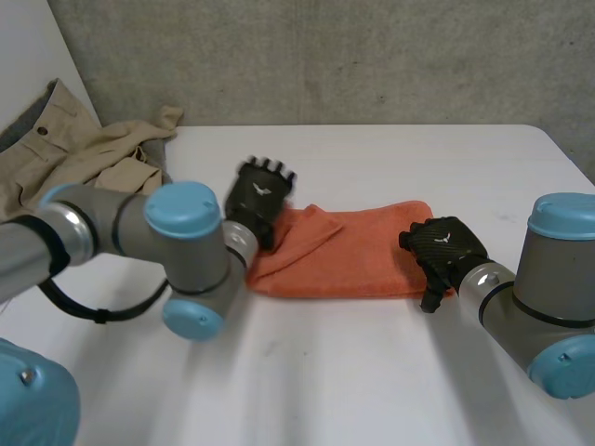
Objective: Fold the laundry.
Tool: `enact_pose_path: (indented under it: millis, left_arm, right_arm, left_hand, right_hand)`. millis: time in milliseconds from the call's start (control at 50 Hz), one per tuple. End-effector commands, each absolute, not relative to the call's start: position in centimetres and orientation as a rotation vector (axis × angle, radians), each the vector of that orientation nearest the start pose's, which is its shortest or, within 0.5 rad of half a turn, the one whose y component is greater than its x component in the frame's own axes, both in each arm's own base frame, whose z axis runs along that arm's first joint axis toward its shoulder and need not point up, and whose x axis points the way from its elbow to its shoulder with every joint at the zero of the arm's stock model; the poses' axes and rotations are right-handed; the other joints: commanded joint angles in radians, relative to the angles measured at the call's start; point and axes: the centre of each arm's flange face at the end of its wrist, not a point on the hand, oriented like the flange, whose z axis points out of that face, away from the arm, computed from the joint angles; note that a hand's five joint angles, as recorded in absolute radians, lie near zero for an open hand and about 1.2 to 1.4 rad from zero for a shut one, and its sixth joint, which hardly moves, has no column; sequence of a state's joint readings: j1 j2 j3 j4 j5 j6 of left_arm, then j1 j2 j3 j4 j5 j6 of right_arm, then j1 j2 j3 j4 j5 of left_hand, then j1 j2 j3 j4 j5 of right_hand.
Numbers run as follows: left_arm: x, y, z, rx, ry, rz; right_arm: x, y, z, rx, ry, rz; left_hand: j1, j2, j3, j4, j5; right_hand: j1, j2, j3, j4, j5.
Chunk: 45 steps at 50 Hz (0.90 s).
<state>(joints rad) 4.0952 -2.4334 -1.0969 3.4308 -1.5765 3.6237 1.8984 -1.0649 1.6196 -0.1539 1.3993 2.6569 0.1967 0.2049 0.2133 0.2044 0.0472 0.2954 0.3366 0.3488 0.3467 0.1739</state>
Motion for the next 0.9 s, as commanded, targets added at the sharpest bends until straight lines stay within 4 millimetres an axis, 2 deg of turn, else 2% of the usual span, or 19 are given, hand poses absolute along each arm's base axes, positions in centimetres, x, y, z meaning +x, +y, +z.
enact_pose_path:
  millis: [20,80,140,240,360,480,540,640,680,740,780,820,860,900]
  left_arm:
    - [-34.9,-33.7,16.1,0.998,1.903,-2.171]
    - [-35.0,-33.0,15.8,1.021,1.916,-2.155]
    - [-35.6,-31.4,15.6,1.068,1.931,-2.155]
    - [-36.2,-29.6,16.7,1.095,1.928,-2.187]
    - [-37.6,-26.4,17.5,1.198,2.003,-2.280]
    - [-38.2,-25.8,17.1,1.241,2.103,-2.313]
    - [-38.4,-26.0,15.7,1.266,2.140,-2.265]
    - [-38.9,-27.4,13.1,1.267,2.171,-2.207]
    - [-38.9,-27.8,12.9,1.260,2.162,-2.206]
    - [-38.3,-29.7,13.1,1.191,2.128,-2.207]
    - [-36.7,-32.0,13.7,1.069,2.094,-2.191]
    - [-35.5,-33.3,14.2,0.987,2.071,-2.171]
    - [-34.6,-34.1,14.6,0.932,2.041,-2.143]
    - [-34.5,-34.1,14.8,0.933,2.027,-2.134]
  right_arm:
    - [25.2,-28.5,13.9,-1.141,2.288,-1.732]
    - [25.1,-28.6,13.8,-1.140,2.288,-1.739]
    - [24.9,-28.7,13.7,-1.133,2.291,-1.746]
    - [24.3,-29.2,13.6,-1.112,2.309,-1.762]
    - [23.8,-29.6,13.6,-1.095,2.324,-1.767]
    - [23.7,-29.6,13.6,-1.097,2.325,-1.765]
    - [23.7,-29.6,13.5,-1.096,2.327,-1.764]
    - [23.7,-29.6,13.5,-1.095,2.331,-1.763]
    - [23.6,-29.7,13.5,-1.093,2.332,-1.765]
    - [23.5,-29.8,13.6,-1.089,2.333,-1.768]
    - [23.5,-29.8,13.5,-1.088,2.333,-1.768]
    - [23.4,-29.9,13.5,-1.086,2.335,-1.769]
    - [23.4,-29.9,13.5,-1.087,2.333,-1.768]
    - [23.4,-29.9,13.5,-1.087,2.333,-1.768]
  left_hand:
    - [0.017,0.009,0.000,0.009,-0.008]
    - [0.014,0.006,-0.003,0.006,-0.011]
    - [0.002,-0.006,-0.014,-0.006,-0.023]
    - [-0.004,-0.012,-0.020,-0.011,-0.029]
    - [-0.001,-0.009,-0.017,-0.008,-0.026]
    - [0.011,0.003,-0.006,0.003,-0.014]
    - [0.017,0.009,0.000,0.009,-0.008]
    - [0.023,0.014,0.006,0.015,-0.002]
    - [0.026,0.017,0.009,0.018,0.001]
    - [0.043,0.035,0.027,0.036,0.018]
    - [0.061,0.053,0.044,0.053,0.036]
    - [0.061,0.053,0.044,0.053,0.036]
    - [0.058,0.050,0.041,0.050,0.033]
    - [0.046,0.038,0.030,0.039,0.021]
  right_hand:
    - [0.253,0.212,0.200,0.202,0.200]
    - [0.280,0.239,0.226,0.228,0.227]
    - [0.297,0.256,0.244,0.246,0.244]
    - [0.356,0.315,0.303,0.305,0.303]
    - [0.353,0.312,0.300,0.302,0.300]
    - [0.356,0.315,0.303,0.305,0.303]
    - [0.356,0.315,0.303,0.305,0.303]
    - [0.356,0.315,0.303,0.305,0.303]
    - [0.359,0.318,0.306,0.308,0.306]
    - [0.388,0.347,0.335,0.337,0.335]
    - [0.406,0.365,0.353,0.355,0.353]
    - [0.432,0.391,0.379,0.381,0.379]
    - [0.462,0.421,0.409,0.411,0.409]
    - [0.465,0.424,0.411,0.414,0.412]
